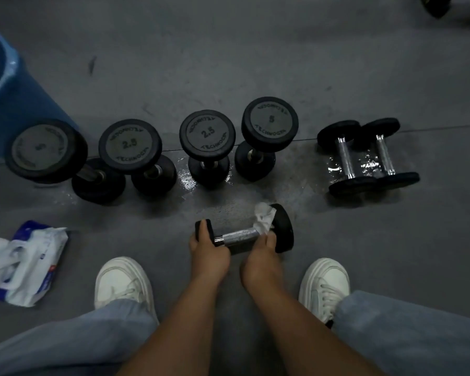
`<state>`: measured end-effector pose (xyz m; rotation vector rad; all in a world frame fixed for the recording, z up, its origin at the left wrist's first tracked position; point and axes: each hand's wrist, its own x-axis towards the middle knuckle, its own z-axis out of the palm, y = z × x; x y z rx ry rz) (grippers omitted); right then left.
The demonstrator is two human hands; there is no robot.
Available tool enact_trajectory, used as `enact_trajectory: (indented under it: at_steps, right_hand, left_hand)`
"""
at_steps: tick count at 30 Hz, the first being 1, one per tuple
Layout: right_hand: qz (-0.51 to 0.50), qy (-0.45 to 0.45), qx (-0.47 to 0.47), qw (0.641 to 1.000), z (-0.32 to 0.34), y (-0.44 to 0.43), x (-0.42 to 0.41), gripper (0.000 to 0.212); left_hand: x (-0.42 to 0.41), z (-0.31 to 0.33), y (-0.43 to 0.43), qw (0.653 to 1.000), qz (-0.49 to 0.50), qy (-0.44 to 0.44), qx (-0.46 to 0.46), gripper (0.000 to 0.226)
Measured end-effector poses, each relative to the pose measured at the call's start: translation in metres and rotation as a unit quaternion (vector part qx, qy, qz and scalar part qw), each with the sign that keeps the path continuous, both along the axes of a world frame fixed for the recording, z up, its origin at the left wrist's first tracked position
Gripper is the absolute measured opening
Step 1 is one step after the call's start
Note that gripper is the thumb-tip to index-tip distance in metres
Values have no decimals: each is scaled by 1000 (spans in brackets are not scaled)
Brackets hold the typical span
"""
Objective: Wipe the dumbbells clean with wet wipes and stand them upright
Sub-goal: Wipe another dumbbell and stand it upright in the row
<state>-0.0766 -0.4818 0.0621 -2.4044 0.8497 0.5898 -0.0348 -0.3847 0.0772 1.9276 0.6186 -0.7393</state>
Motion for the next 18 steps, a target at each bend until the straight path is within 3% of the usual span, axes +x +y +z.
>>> enact_trajectory:
  at_steps: [3,7,11,14,18]
  right_hand:
    - [-19,37,60,997,-7,8,-10,36]
    - [-32,-92,54,994,-8,-1,1,62]
    - [-78,-53,82,992,1,-1,8,67]
    - [-69,-91,77,990,5,3,19,59]
    - [-152,-83,109,979,1,0,15,66]
  left_hand:
    - [4,-2,-3,1000,-5,21,6,86]
    - [5,-4,-3,1000,1,26,-2,90]
    - [4,-5,-2,1000,-4,27,-4,91]
    - [5,-6,-1,1000,3,27,-12,91]
    - [3,-8,-1,999,9,29,-20,91]
